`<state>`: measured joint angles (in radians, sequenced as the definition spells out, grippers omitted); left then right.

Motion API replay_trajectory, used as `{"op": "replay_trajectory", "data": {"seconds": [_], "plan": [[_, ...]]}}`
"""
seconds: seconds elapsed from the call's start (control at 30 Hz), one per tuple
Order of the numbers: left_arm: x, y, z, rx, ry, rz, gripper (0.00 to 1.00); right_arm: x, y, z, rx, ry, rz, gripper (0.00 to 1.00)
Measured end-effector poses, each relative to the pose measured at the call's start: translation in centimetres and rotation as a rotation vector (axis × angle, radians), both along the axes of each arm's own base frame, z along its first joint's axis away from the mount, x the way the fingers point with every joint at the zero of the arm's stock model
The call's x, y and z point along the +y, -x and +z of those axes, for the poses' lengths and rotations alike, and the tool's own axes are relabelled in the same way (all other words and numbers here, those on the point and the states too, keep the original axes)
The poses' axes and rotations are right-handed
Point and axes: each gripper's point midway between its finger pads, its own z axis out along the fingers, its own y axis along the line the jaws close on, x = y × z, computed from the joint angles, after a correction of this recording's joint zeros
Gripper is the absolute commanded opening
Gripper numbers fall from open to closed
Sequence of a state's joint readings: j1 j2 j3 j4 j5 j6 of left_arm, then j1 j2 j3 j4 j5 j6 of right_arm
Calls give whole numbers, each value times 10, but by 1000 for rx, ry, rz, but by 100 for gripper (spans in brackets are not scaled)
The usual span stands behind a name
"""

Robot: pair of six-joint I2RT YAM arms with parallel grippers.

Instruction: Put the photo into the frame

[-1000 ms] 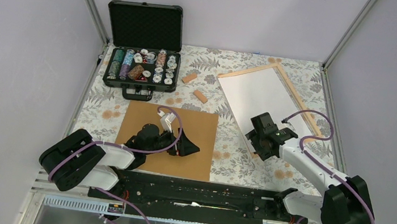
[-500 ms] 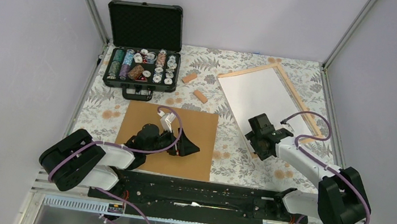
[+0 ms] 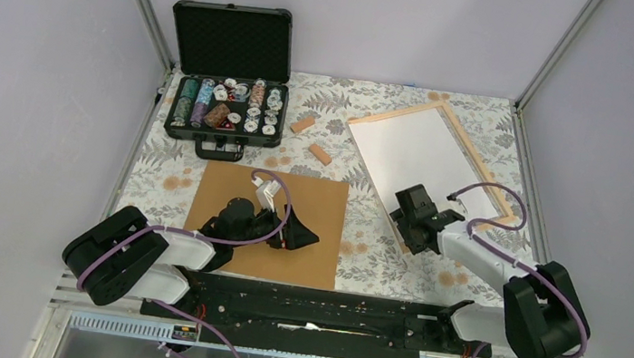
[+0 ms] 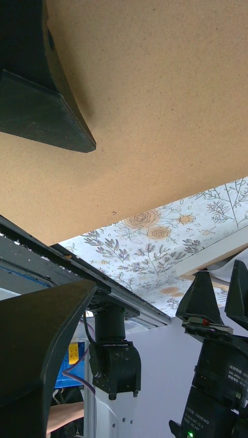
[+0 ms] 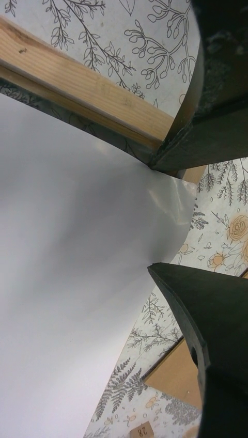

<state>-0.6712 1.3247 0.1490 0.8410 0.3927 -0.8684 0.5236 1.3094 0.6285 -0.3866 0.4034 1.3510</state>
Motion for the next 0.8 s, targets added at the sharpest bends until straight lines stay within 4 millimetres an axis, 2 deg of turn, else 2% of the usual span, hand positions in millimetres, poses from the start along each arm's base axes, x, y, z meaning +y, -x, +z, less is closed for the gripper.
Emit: {"op": "replay_trajectory", "data": {"seconds": [0.33,0.63,0.8], "plan": [[0,0,0,-1,1,0,99,-10,-1,10,-139,-28,-19,81],[0,0,0,-1,1,0,99,-16,-18,38,-281,7,-9,86],[0,0,0,-1,0,0,99,-20,-23,42,-311,32,-10,99]]}}
